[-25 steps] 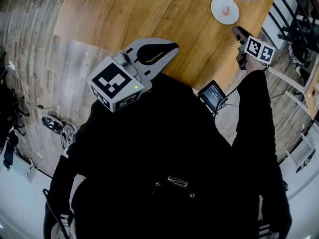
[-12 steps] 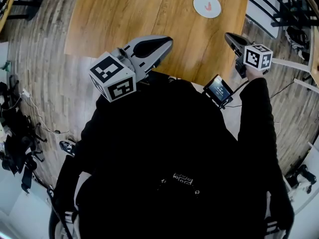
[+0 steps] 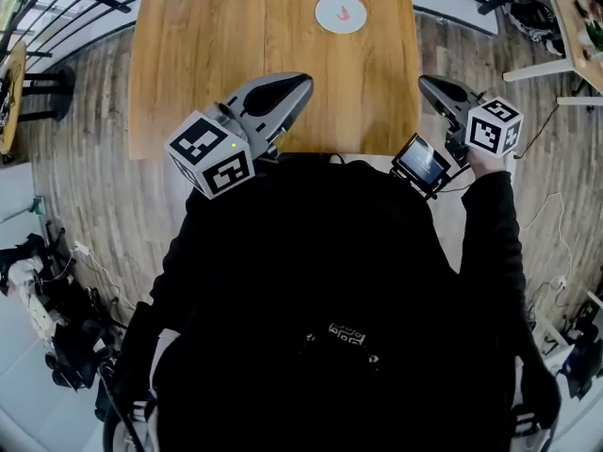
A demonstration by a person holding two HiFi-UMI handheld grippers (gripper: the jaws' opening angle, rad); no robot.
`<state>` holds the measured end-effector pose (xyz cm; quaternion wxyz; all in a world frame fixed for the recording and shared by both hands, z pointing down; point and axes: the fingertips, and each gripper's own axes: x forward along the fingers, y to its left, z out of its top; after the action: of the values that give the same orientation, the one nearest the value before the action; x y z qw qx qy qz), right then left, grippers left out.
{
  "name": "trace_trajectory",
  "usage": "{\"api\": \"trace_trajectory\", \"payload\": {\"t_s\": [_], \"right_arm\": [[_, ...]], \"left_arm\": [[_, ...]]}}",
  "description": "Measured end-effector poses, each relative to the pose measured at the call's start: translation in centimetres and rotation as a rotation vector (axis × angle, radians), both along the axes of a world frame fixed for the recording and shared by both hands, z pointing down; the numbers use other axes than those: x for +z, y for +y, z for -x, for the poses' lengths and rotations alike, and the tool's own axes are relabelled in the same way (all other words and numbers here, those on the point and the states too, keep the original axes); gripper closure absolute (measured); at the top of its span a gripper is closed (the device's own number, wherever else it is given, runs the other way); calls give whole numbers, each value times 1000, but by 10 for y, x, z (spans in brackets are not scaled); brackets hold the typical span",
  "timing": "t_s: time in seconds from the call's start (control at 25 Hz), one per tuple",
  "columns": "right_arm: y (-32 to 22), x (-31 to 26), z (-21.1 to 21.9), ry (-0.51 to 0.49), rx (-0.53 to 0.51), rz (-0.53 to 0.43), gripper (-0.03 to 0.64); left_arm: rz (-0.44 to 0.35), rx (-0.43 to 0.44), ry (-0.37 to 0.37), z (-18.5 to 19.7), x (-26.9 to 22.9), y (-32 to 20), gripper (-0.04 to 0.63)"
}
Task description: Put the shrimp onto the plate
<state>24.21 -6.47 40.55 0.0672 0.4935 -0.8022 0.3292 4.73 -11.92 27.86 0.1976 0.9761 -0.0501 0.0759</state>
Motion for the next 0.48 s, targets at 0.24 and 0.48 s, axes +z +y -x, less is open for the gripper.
{"api": "trace_trajectory", "payload": {"t_s": [0.24, 0.48], "right_arm": [[21, -68, 25, -53, 51, -168, 597], [39, -107, 40, -109, 86, -225, 597]], "left_arm": [[-66, 78, 8, -20, -18, 8, 589], [-81, 120, 18, -40, -31, 21, 589]]}}
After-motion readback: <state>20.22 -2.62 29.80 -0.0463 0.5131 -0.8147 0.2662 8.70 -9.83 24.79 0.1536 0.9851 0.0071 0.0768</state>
